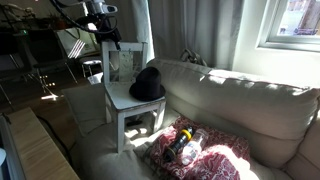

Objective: Turn the wooden chair to face the right then hang the hat on its backrest

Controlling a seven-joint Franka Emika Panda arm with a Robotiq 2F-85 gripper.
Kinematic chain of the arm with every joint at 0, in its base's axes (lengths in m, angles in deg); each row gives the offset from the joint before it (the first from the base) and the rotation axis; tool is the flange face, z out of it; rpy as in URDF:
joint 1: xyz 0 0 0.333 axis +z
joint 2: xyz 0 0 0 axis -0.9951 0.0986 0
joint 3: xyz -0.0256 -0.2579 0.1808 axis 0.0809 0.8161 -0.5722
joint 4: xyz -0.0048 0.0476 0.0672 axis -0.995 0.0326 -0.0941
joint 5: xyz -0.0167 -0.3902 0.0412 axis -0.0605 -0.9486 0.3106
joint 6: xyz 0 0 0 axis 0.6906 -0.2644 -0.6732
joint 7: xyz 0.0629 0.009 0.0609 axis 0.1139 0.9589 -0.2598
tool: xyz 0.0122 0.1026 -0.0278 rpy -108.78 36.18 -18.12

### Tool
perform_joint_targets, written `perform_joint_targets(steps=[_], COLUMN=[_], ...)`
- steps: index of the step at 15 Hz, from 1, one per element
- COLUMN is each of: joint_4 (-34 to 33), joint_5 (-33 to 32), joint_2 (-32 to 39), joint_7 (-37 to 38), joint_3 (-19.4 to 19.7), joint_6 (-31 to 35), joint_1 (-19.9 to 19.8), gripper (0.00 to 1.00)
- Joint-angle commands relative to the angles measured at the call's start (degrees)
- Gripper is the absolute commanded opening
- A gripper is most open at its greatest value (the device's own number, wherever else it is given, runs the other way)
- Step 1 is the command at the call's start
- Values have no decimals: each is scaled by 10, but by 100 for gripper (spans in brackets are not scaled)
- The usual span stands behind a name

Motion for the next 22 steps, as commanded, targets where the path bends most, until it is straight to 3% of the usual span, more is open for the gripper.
perform_joint_targets(steps=[1,12,17,22], joint_4=[-3,-8,21,63], joint_5=[-6,117,-3,-57], joint_2=[0,-128,-159,-124], joint_7=[39,-9,106,161], joint_3=[10,-4,29,52], joint_6=[-6,-104,-56,14], joint_1=[5,-43,-82,-118], gripper=[100,100,100,100])
